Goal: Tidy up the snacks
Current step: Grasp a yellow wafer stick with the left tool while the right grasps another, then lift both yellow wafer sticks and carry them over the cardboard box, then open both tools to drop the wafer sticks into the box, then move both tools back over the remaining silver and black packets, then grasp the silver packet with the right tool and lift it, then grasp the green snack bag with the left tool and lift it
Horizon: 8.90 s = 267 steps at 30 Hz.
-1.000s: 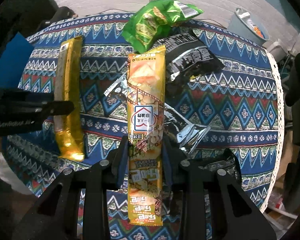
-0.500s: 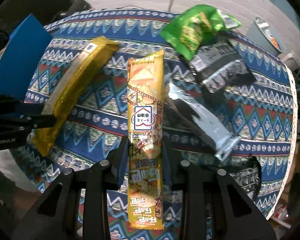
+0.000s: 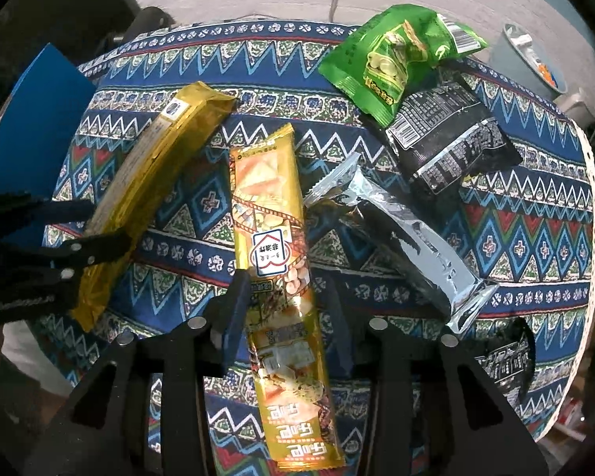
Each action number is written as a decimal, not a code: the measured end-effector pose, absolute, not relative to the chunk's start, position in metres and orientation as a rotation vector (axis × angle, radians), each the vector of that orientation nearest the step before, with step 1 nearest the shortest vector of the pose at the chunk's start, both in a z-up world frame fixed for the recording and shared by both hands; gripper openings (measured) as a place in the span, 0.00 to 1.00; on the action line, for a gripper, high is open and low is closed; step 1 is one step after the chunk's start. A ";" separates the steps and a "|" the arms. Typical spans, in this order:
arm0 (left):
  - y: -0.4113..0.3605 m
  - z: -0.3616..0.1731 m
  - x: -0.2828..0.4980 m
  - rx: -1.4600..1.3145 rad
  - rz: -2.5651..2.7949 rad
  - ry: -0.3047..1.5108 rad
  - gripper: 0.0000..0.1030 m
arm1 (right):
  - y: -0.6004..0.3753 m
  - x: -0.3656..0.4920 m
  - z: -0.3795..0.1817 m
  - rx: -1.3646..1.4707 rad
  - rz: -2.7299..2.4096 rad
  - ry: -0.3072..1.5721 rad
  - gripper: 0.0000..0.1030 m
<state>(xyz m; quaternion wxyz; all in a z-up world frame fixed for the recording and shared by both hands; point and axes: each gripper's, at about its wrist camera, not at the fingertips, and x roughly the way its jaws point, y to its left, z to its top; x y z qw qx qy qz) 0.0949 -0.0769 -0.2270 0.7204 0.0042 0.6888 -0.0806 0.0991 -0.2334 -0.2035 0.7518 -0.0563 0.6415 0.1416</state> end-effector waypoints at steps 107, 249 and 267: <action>0.116 -0.025 0.001 -0.020 0.048 0.987 0.28 | 0.017 0.099 -0.044 -0.243 0.619 1.176 0.28; -0.145 -0.209 0.120 0.271 -0.309 1.323 0.79 | -0.267 0.132 -0.242 -0.240 0.334 1.433 0.31; -0.175 -0.177 0.163 0.242 -0.371 1.252 0.79 | -0.312 0.130 -0.184 -0.060 0.251 1.367 0.28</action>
